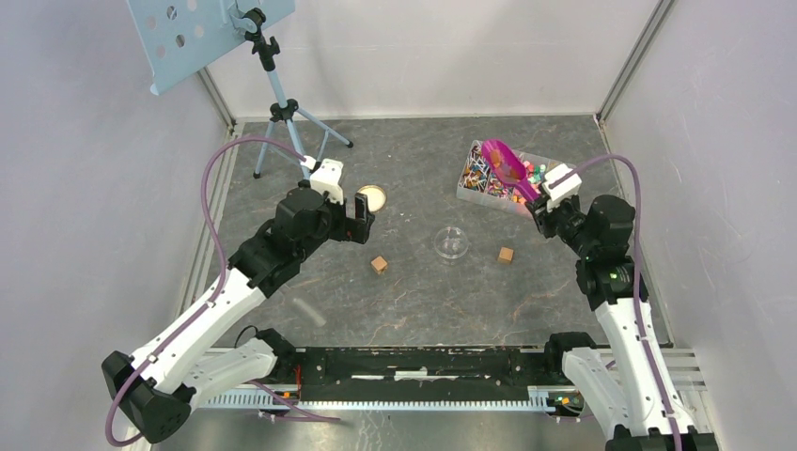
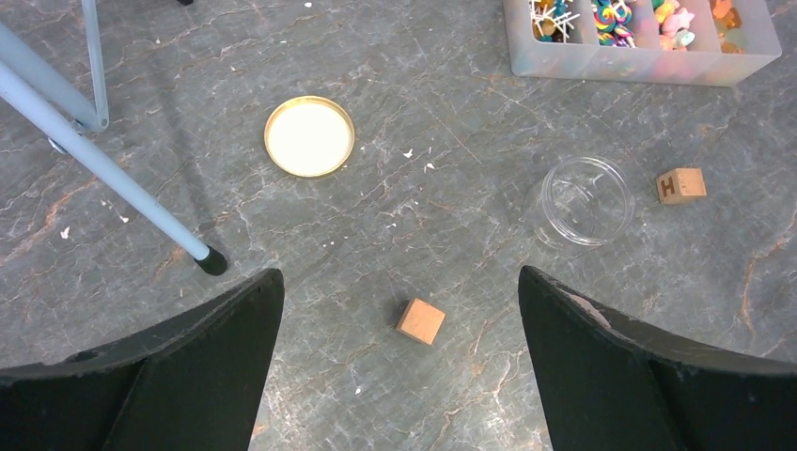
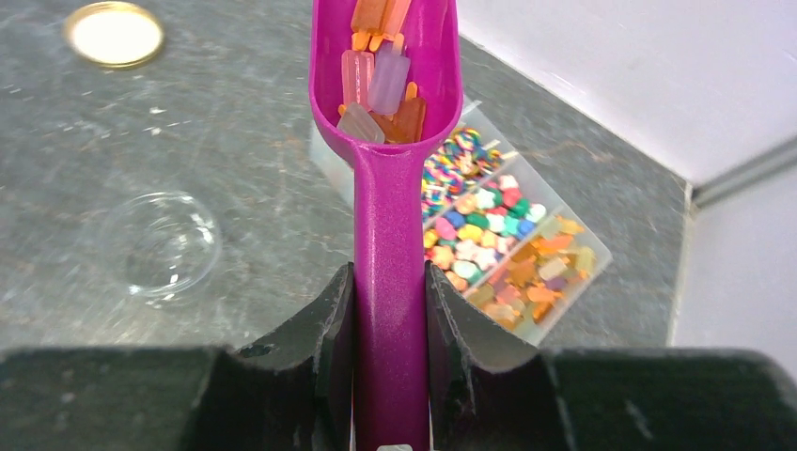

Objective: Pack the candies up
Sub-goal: Scoop the fake candies from the storage box, then place the fake candies in the packing bottle.

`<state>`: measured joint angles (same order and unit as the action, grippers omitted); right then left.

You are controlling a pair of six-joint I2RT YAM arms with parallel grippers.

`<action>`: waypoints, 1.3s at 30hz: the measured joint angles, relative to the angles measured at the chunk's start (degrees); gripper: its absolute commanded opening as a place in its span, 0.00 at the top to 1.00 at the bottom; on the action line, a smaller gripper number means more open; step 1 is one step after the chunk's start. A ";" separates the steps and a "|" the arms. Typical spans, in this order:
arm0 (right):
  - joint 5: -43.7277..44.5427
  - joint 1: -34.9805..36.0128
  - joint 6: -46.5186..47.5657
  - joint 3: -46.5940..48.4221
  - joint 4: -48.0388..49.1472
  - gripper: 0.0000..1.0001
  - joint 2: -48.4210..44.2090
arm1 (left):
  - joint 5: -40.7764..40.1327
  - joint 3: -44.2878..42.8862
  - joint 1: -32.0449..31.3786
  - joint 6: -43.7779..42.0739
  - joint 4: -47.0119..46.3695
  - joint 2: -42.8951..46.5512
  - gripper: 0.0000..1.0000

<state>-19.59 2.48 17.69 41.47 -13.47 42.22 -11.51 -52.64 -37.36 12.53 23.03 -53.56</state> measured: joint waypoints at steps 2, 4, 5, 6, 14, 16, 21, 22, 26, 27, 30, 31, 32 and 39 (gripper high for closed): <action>-2.73 1.01 1.62 0.00 -1.31 1.00 -0.63 | 0.11 0.28 0.00 -0.02 -0.48 0.17 0.00; -5.14 2.05 3.17 0.00 -2.71 1.00 -1.07 | 0.20 0.50 0.00 -0.07 -0.70 0.22 0.00; -6.14 2.51 3.80 0.00 -3.43 1.00 -1.29 | 0.22 0.55 0.00 -0.09 -0.70 0.22 0.00; -6.86 2.93 4.50 0.00 -4.13 1.00 -1.51 | 0.26 0.55 0.00 -0.15 -0.70 0.22 0.00; -8.13 7.41 10.88 1.38 -14.01 1.00 -0.42 | 1.16 0.57 0.00 -1.11 -0.87 1.46 0.00; -7.65 8.92 12.28 2.84 -17.38 1.00 0.76 | 1.16 0.92 0.00 -1.11 -1.29 1.86 0.00; -6.34 10.82 14.49 4.92 -22.23 1.00 1.31 | 1.22 1.51 0.00 -1.11 -1.36 2.21 0.00; -5.79 11.02 14.86 5.18 -22.91 1.00 1.27 | 1.22 1.51 0.00 -1.11 -1.38 2.25 0.00; -3.65 12.02 17.07 5.35 -25.90 1.00 0.79 | 1.20 1.51 0.00 -1.11 -1.55 2.43 0.00; -3.23 12.46 17.68 5.35 -26.80 1.00 0.74 | 1.22 1.51 0.00 -1.11 -1.70 2.43 0.00; -2.27 13.49 18.78 5.35 -28.92 1.00 0.76 | 1.22 1.51 0.00 -1.11 -1.84 2.43 0.00; -2.05 13.73 19.04 5.35 -29.40 1.00 0.85 | 1.22 1.51 0.00 -1.11 -1.86 2.43 0.00; -1.64 13.99 19.28 5.35 -29.92 1.00 0.96 | 1.22 1.51 0.00 -1.11 -1.86 2.43 0.00; 0.74 15.58 20.13 6.32 -33.53 1.00 2.67 | 1.20 1.51 0.00 -1.11 -2.14 2.73 0.00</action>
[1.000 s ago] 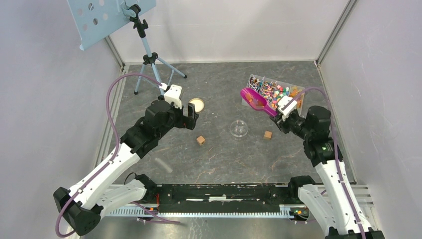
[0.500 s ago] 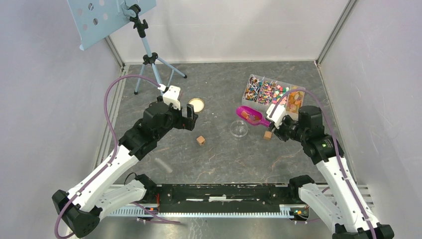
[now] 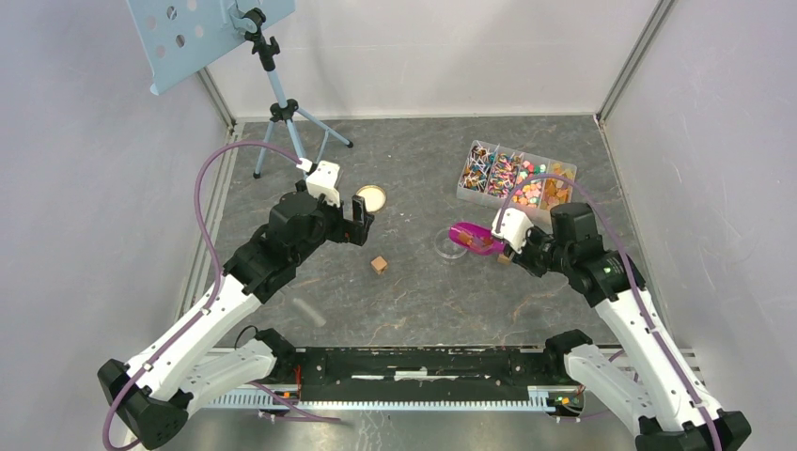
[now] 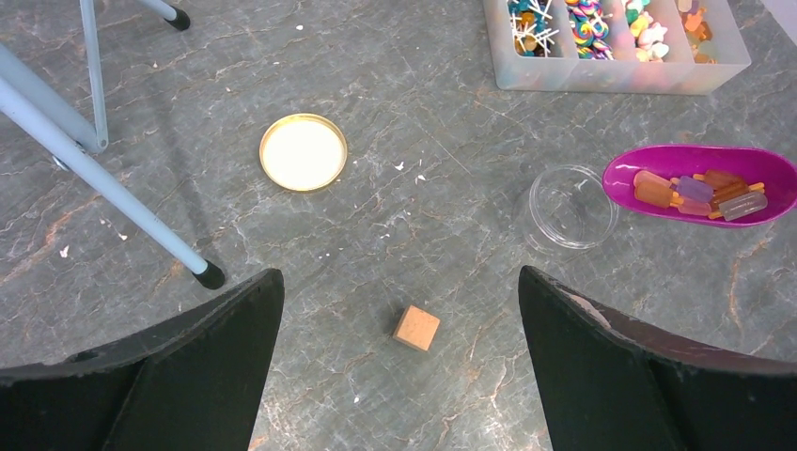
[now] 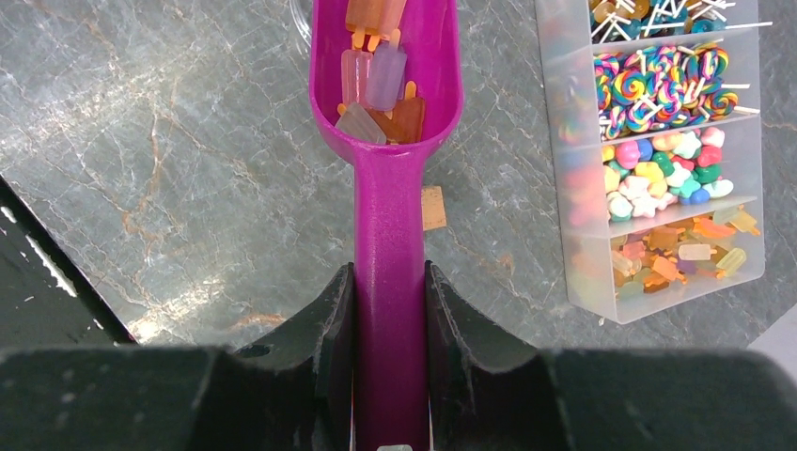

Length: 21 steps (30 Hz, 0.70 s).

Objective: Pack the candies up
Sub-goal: Place the fake candies in the packing bottle.

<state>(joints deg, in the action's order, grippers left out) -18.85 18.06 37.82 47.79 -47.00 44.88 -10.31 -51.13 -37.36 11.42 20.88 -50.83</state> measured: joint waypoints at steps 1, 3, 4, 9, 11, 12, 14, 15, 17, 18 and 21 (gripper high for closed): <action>0.24 0.31 0.00 0.24 -0.44 1.00 0.17 | 0.00 0.00 0.00 0.00 0.00 0.00 0.00; 1.05 0.81 0.00 0.79 -1.22 1.00 0.57 | 0.02 0.00 0.00 0.00 0.00 0.00 0.00; 1.36 1.09 -0.04 1.09 -1.64 1.00 0.85 | 0.00 0.00 0.00 0.00 0.00 0.00 0.00; 3.21 2.47 -0.52 3.15 -3.43 1.00 3.32 | 0.00 0.00 0.00 0.00 0.00 0.00 0.00; 4.17 3.28 -0.94 4.00 -4.17 1.00 4.68 | 0.02 0.00 0.00 0.00 0.00 0.02 0.00; 4.72 3.72 -1.09 4.35 -4.59 1.00 5.35 | 0.00 0.00 0.00 0.00 0.00 0.07 0.00; 5.73 4.46 -1.53 4.98 -5.38 1.00 6.54 | 0.00 0.02 0.00 0.00 0.00 0.22 0.00; 6.27 4.90 -1.73 5.46 -5.92 1.00 7.23 | 0.00 0.02 0.00 0.00 -0.02 0.35 0.00; 7.39 5.77 -2.16 6.47 -6.88 1.00 8.50 | 0.00 0.04 0.00 0.00 0.00 0.55 0.00; 7.69 6.14 -2.40 6.86 -7.19 1.00 8.94 | 0.00 0.07 0.00 0.00 0.00 0.63 0.00; 8.92 7.15 -3.32 8.20 -8.22 1.00 10.25 | 0.00 0.22 0.00 0.00 -0.02 0.74 0.00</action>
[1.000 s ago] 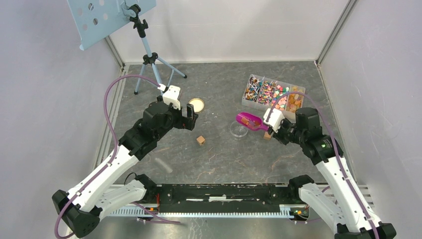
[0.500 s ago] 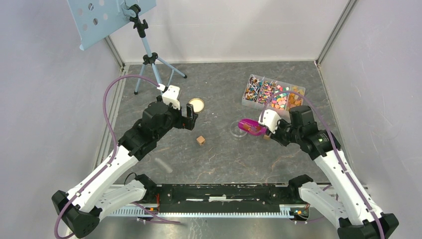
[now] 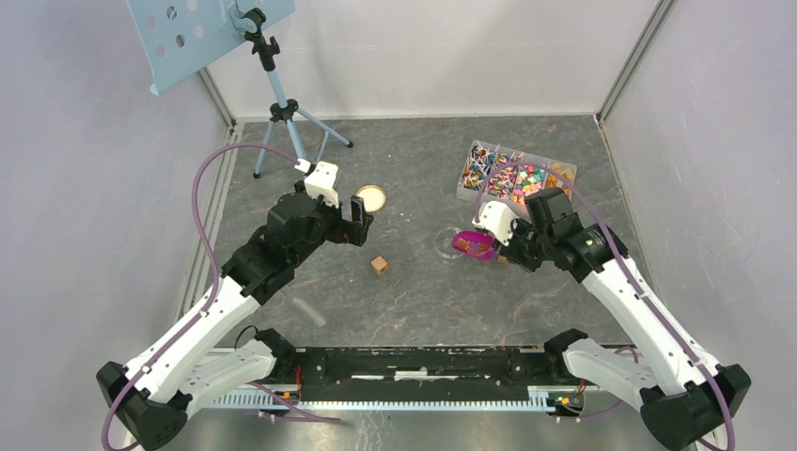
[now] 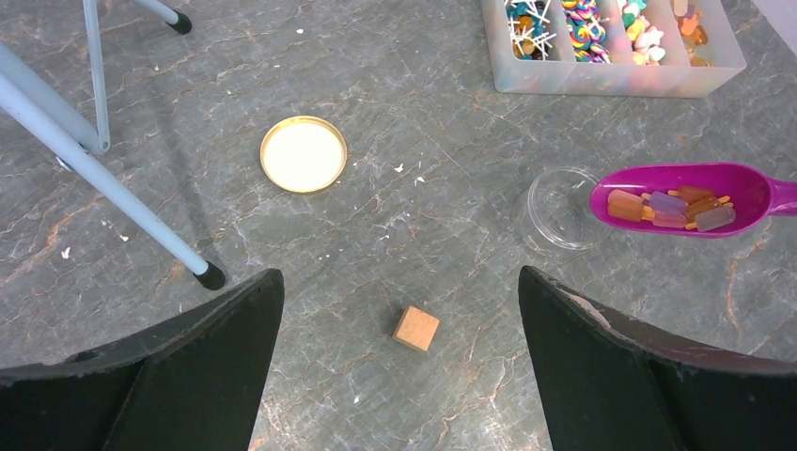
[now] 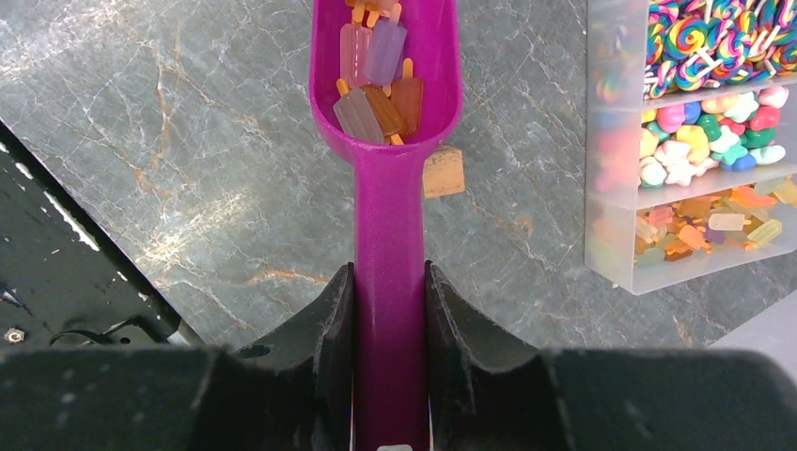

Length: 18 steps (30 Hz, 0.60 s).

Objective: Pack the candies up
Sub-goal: Place the fake candies in the packing bottle.

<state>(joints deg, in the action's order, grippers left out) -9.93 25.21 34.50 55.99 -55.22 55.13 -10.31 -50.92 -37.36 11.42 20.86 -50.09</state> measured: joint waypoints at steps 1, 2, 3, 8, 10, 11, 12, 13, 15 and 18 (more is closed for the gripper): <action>0.46 0.39 -0.35 0.55 -0.24 1.00 0.66 | 0.00 0.02 0.00 0.00 0.02 0.00 0.00; 0.94 0.70 -0.70 0.92 -0.31 1.00 1.18 | 0.00 0.02 0.00 0.00 0.00 0.00 0.00; 1.46 1.11 -0.98 1.38 -0.44 1.00 1.81 | 0.00 0.02 0.00 0.00 0.02 0.00 0.00; 3.91 3.06 -2.29 3.10 -1.88 1.00 4.61 | -0.02 0.13 0.00 0.00 0.02 0.24 0.00; 4.70 3.61 -2.73 3.74 -2.36 1.00 5.42 | -0.02 0.28 0.00 0.00 0.00 0.55 0.00; 5.11 3.89 -2.93 4.11 -2.67 1.00 5.86 | -0.02 0.33 0.00 0.00 0.02 0.68 0.00; 5.49 4.11 -3.17 4.39 -2.78 1.00 6.25 | -0.02 0.33 0.00 0.00 0.00 0.76 0.00; 6.01 4.44 -3.39 4.79 -2.91 1.00 6.75 | -0.04 0.33 0.00 0.00 -0.02 0.83 0.00; 6.51 4.81 -3.80 5.18 -2.93 1.00 7.43 | -0.04 0.33 0.00 0.00 0.00 0.94 0.00; 7.45 5.38 -4.39 5.40 -3.10 1.00 8.17 | -0.02 0.33 0.00 0.00 0.00 1.05 0.00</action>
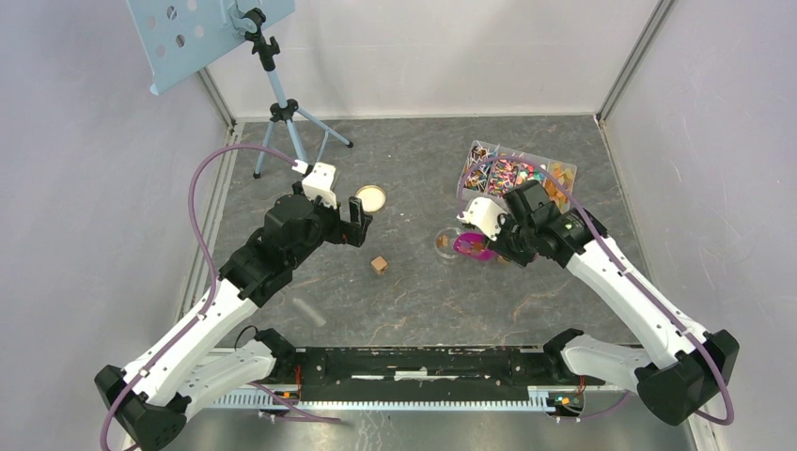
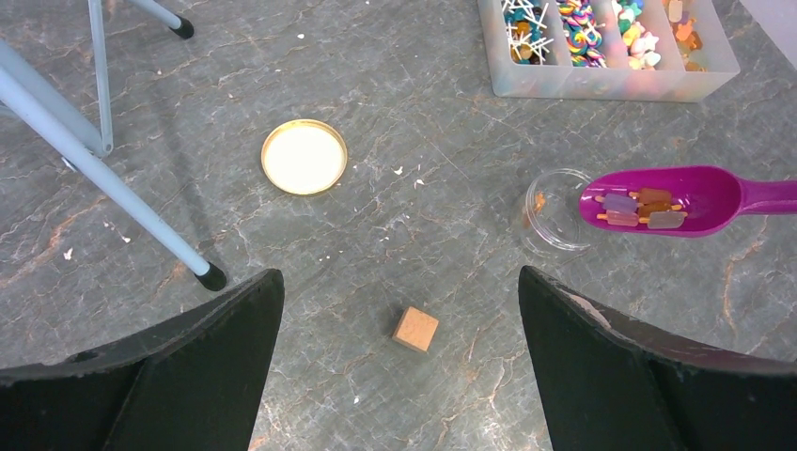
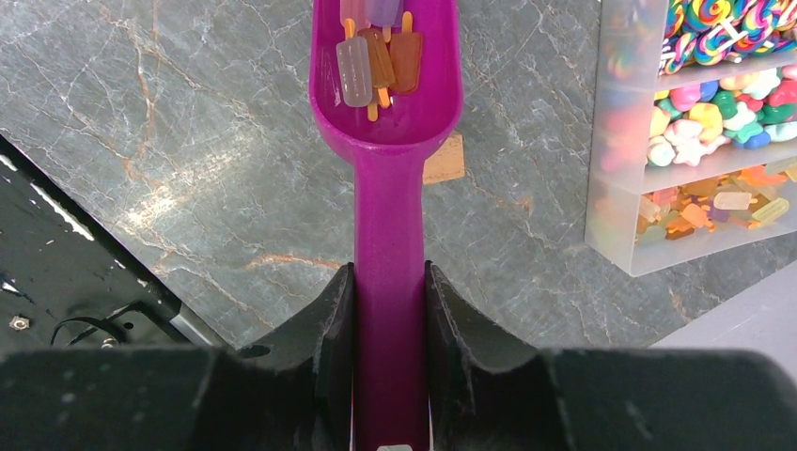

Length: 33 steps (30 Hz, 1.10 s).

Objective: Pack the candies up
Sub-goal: Place the fake candies in the packing bottle.

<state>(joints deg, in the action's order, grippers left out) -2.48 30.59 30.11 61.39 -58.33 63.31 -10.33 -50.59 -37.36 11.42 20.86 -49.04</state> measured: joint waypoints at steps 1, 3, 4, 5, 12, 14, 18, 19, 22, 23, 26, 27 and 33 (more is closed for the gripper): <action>0.20 0.13 -0.13 0.11 -0.13 1.00 0.20 | 0.00 0.00 0.00 0.00 0.00 0.02 0.00; 0.63 0.44 -0.39 0.17 -0.22 1.00 0.61 | 0.00 0.02 0.00 0.00 0.00 0.09 0.00; 0.90 0.50 -0.46 0.22 -0.24 1.00 0.72 | 0.00 0.04 0.00 0.00 0.00 0.13 0.00; 1.09 0.57 -0.52 0.28 -0.26 1.00 0.79 | 0.00 0.09 0.00 0.00 0.00 0.22 0.00; 1.49 1.27 -1.20 0.76 -0.96 1.00 0.94 | 0.00 0.26 0.00 -0.02 0.00 0.44 0.00; 1.79 1.53 -1.38 0.79 -1.03 1.00 0.94 | 0.00 0.26 0.00 -0.04 0.00 0.46 0.00; 2.75 2.10 -1.73 1.53 -1.84 1.00 1.01 | -0.02 0.33 0.00 -0.07 0.00 0.46 0.00; 2.86 2.23 -1.84 1.88 -2.16 1.00 1.09 | -0.04 0.33 0.00 -0.09 0.00 0.46 0.00; 3.41 2.89 -2.27 3.15 -2.78 1.00 1.68 | -0.09 0.33 0.00 -0.09 0.02 0.46 0.00; 3.65 3.23 -2.40 3.48 -2.84 1.00 1.88 | -0.11 0.33 0.00 -0.09 0.02 0.46 0.00; 4.31 4.07 -2.99 3.76 -3.17 1.00 2.29 | -0.28 0.33 0.00 -0.09 0.02 0.46 0.00; 4.57 4.35 -3.17 3.76 -3.37 1.00 2.45 | -0.33 0.33 0.00 -0.09 0.02 0.48 0.00; 6.54 5.75 -4.37 4.22 -4.42 1.00 3.52 | -0.70 0.35 0.00 -0.09 0.02 0.83 0.00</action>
<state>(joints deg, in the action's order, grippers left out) 4.05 36.34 25.74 65.60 -62.74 66.83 -11.03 -50.24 -37.36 11.33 20.88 -48.21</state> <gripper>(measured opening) 0.324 0.996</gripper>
